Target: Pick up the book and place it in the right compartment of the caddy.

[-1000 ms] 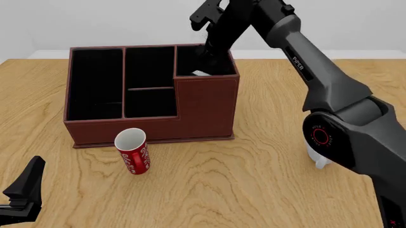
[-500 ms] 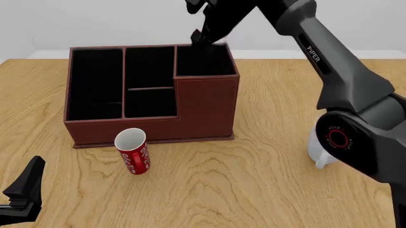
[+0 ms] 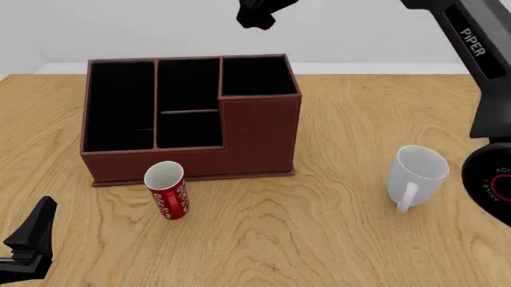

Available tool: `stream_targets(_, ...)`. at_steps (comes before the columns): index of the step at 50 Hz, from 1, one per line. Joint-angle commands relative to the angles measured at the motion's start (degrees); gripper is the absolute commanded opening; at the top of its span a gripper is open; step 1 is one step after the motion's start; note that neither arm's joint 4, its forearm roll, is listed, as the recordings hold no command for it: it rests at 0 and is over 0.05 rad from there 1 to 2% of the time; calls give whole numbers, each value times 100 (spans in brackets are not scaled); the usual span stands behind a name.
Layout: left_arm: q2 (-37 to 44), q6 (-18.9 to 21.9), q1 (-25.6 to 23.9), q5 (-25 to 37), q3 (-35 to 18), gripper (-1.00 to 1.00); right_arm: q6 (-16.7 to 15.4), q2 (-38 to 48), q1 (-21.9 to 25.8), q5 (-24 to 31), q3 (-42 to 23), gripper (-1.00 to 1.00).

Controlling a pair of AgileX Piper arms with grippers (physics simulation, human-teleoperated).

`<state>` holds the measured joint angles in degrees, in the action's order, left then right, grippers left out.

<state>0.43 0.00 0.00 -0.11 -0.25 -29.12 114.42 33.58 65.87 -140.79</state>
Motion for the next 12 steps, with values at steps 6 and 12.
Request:
stream_targets(6,0,0,0,0,0,100,27,-2299,-187,-2377,3509,100)
stream_targets(12,0,0,0,0,0,100,381,-3284,-42,-3276,4833,100)
